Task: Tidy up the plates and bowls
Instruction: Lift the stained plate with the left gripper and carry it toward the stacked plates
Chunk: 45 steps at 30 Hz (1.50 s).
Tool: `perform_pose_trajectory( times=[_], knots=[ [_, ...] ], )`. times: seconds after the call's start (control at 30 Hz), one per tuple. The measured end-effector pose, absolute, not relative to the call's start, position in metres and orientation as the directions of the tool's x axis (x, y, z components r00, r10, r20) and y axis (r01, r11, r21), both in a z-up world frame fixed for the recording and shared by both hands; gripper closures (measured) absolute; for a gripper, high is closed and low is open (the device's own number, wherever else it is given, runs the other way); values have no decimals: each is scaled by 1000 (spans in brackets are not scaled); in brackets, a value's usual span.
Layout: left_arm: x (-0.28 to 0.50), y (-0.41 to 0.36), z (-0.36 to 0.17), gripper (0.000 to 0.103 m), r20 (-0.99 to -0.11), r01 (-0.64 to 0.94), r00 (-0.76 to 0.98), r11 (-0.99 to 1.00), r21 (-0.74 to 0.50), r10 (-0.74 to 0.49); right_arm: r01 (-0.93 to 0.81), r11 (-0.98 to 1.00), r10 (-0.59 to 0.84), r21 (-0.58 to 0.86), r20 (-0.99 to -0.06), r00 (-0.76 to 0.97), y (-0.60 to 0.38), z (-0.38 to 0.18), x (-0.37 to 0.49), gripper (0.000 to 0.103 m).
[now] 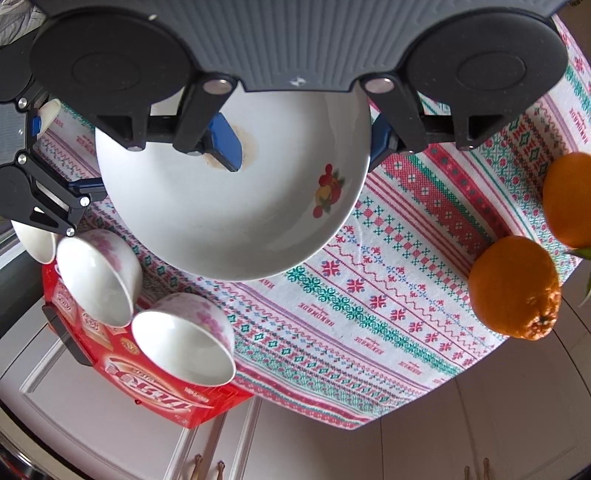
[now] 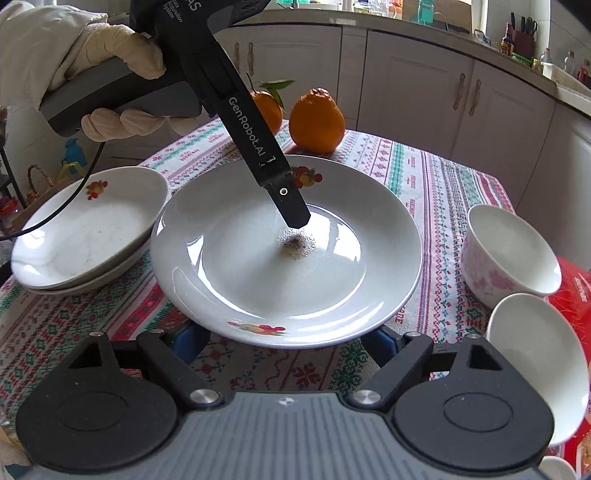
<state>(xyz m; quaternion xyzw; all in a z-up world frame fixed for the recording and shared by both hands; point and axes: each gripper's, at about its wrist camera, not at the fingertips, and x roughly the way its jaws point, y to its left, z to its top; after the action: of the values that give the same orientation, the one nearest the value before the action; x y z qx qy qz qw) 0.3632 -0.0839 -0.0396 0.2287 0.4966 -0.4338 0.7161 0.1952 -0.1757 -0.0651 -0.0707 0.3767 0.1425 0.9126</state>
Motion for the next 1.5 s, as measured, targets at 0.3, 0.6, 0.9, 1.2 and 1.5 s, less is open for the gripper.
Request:
perform_pose_trajectory(
  times=[0.3, 0.6, 0.9, 1.2, 1.5],
  knots=[
    [334, -62, -20, 34, -890, 822, 176, 560, -102, -420, -356, 934, 246, -18, -691, 679, -169, -47, 174, 12],
    [306, -37, -3, 34, -873, 798, 223, 596, -93, -435, -399, 916, 272, -34, -679, 682, -157, -37, 155, 12],
    [286, -1, 2, 34, -860, 746, 271, 659, -96, -433, -475, 878, 318, -55, -675, 665, -139, -31, 146, 12],
    [277, 43, -1, 34, -855, 670, 316, 735, -106, -411, -560, 827, 379, -61, -674, 634, -112, -28, 150, 12],
    [276, 78, -20, 34, -855, 599, 325, 787, -146, -406, -616, 785, 406, -67, -695, 593, -90, -36, 160, 12]
  ],
)
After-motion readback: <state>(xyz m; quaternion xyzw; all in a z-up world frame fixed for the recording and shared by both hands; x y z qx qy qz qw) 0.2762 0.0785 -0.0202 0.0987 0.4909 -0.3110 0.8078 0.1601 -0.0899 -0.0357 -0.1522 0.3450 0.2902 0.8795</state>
